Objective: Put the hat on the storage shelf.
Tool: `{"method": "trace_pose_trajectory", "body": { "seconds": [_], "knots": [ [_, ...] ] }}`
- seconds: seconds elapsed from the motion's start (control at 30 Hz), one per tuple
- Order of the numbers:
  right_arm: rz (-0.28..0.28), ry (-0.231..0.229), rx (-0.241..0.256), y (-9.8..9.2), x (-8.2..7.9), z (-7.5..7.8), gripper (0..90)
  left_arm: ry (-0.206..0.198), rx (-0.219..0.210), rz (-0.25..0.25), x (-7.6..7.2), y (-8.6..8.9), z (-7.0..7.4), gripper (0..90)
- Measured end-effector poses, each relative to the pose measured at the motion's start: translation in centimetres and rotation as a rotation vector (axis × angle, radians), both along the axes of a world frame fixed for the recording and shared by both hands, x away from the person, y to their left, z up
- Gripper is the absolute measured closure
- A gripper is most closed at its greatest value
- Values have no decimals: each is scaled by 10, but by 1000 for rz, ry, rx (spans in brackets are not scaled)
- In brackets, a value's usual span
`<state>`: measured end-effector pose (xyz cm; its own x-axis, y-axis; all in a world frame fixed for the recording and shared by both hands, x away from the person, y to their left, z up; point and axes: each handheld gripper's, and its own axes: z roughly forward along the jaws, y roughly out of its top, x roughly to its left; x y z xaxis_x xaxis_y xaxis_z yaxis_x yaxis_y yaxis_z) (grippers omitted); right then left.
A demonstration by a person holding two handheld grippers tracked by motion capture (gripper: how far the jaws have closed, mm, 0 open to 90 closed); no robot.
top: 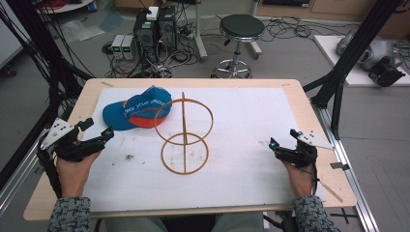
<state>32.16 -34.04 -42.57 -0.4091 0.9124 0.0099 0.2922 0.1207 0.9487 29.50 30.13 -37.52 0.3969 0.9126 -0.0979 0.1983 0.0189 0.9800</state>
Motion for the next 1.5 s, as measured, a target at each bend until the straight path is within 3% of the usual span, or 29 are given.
{"method": "trace_pose_trajectory", "body": {
  "seconds": [0.27, 0.5, 0.73, 0.9, 1.0, 1.2, 1.37, 1.5],
  "knots": [
    [5, -1, -11, 1, -1, 0, 110, -43, -21, -40, 1, -4, 1, 179],
    [11, -3, -19, 0, 0, -1, 110, -69, 9, -56, 12, -13, 6, 177],
    [13, -4, -32, 0, -2, 0, 110, -114, 41, -58, 38, -25, 22, 184],
    [14, -4, -28, -2, -4, 0, 110, -144, 33, -45, 59, -32, 29, 184],
    [11, 1, -24, -2, -4, 0, 110, -143, 10, -52, 74, -39, 29, 183],
    [19, 0, -25, -1, -3, -1, 110, -164, 10, -49, 101, -57, 28, 197],
    [19, 1, -20, -2, -3, -1, 110, -163, 20, -52, 121, -71, 27, 199],
    [21, 1, -23, -2, -2, -2, 110, -155, 51, -57, 134, -83, 24, 196]
  ]
}}
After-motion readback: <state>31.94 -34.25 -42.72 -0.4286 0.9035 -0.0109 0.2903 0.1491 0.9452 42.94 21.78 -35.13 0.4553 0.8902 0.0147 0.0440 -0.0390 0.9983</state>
